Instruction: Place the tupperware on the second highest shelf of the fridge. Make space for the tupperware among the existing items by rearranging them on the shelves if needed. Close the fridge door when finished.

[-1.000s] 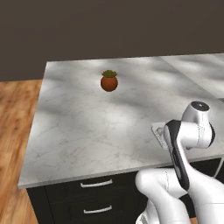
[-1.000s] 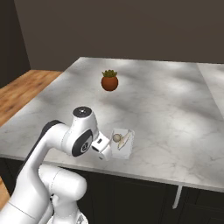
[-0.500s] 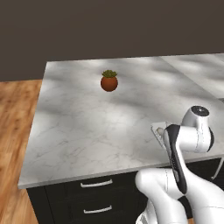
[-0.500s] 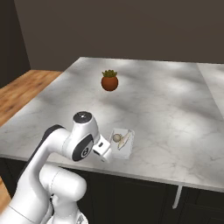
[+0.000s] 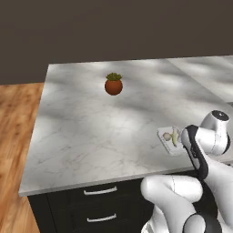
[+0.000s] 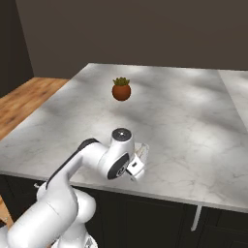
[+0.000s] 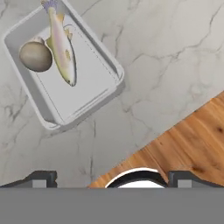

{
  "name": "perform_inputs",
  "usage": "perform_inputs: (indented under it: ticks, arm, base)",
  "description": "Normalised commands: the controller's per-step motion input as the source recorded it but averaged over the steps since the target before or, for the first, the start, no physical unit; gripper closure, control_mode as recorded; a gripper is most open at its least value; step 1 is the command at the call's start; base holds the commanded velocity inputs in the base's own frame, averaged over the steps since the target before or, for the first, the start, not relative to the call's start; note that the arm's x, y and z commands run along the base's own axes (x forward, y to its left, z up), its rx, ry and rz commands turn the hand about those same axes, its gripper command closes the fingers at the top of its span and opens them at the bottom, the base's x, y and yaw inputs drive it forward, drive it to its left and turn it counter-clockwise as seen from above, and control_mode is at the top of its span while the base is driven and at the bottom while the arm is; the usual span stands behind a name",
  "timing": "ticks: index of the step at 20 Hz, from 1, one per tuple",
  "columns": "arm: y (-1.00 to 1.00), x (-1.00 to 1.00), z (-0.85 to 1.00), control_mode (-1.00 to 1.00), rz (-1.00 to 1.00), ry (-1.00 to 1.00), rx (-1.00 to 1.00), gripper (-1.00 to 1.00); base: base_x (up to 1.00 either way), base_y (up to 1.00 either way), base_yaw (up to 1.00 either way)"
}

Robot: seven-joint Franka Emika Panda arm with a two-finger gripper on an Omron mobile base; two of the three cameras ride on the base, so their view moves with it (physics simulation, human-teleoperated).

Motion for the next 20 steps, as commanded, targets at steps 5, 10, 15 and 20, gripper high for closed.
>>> perform_inputs:
  ticks: [5, 10, 15, 20]
  arm:
    - [-0.25, 0.56, 0.00, -1.00, -0.10, 0.17, 0.11, -1.00]
    - [-0.06, 0.46, -0.27, -1.00, -0.09, 0.15, 0.02, -1.00]
    - [0.00, 0.27, -0.68, -1.00, -0.07, 0.09, 0.00, -1.00]
    - [0.00, 0.28, -0.46, -1.00, -0.06, 0.05, 0.00, -1.00]
  base:
    - [0.00, 0.00, 0.00]
    - [0.00, 0.00, 0.00]
    - [0.00, 0.00, 0.00]
    - [0.00, 0.00, 0.00]
